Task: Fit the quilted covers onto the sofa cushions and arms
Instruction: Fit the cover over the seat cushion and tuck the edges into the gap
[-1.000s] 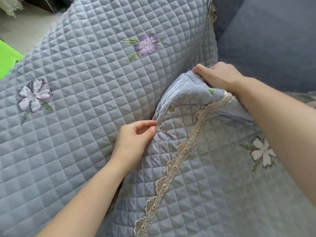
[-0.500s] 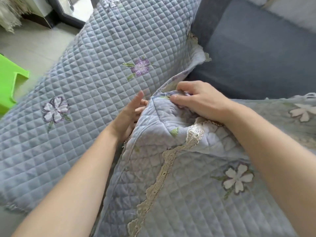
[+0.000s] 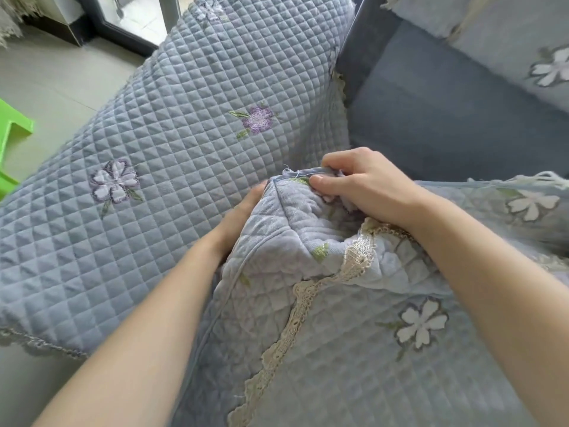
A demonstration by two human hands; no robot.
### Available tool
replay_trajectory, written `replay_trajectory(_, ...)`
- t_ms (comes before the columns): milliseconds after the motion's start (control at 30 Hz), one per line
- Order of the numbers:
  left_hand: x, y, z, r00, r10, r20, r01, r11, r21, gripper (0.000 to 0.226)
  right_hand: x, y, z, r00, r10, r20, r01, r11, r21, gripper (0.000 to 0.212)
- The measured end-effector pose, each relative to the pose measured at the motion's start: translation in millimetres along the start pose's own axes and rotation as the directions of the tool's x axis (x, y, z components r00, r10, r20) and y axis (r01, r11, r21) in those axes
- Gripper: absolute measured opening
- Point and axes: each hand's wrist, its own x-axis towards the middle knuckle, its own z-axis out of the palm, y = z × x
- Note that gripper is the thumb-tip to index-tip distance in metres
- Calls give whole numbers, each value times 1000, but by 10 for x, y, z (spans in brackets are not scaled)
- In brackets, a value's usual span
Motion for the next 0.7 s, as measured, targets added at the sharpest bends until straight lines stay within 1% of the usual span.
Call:
replay_trajectory(67, -67, -42, 44, 997, -38, 64, 44, 995, -93, 28, -98, -49, -45, 1000, -15, -5, 15, 1000, -8, 33)
replay_trajectory(133, -156, 23, 89, 992, 24, 121, 5, 973, -232, 36, -159, -96, -92, 998, -54, -9, 54, 997, -49, 29)
replay_trajectory(200, -279, 44, 95, 973, 58, 223, 34, 922, -385, 58, -205, -141, -141, 994, -111, -16, 110, 992, -70, 26)
replay_trajectory(233, -323, 49, 105, 956, 75, 283, 58, 898, -436, 65, -218, -176, -172, 990, -144, -17, 143, 989, -50, 26)
replay_trajectory(300, -429, 66, 125, 936, 104, 336, 66, 886, -459, 70, -189, -287, -189, 977, -213, -10, 213, 976, 43, 26)
replay_trajectory(333, -479, 79, 130, 928, 124, 353, 72, 866, -494, 69, -128, -347, -176, 967, -253, 1, 253, 966, 61, 26)
replay_trajectory(367, -521, 101, 135, 915, 133, 381, 103, 836, -539, 68, -39, -408, -152, 957, -288, 27, 287, 957, 33, 27)
replay_trajectory(400, -559, 114, 138, 910, 137, 391, 127, 807, -577, 67, 70, -458, -125, 949, -305, 77, 308, 951, -34, 28)
replay_trajectory(433, -595, 126, 147, 910, 142, 389, 129, 795, -593, 66, 178, -477, -103, 945, -292, 146, 309, 944, -114, 29)
replay_trajectory(467, -625, 145, 137, 913, 148, 380, 110, 807, -580, 66, 283, -472, -102, 945, -247, 215, 287, 942, -177, 30)
replay_trajectory(533, -660, 158, 106, 933, 143, 330, 63, 839, -541, 54, 420, -388, -123, 942, -135, 307, 209, 952, -223, 34)
replay_trajectory(600, -646, 151, 59, 937, 110, 333, 86, 849, -522, 41, 486, -273, -155, 938, -67, 340, 150, 963, -226, 37)
replay_trajectory(633, -619, 135, 32, 935, 93, 341, 101, 854, -510, 38, 515, -239, -159, 933, -47, 356, 138, 961, -237, 36)
replay_trajectory(700, -544, 108, -25, 945, 73, 319, 80, 893, -443, 34, 560, -192, -151, 925, -4, 381, 109, 961, -253, 35)
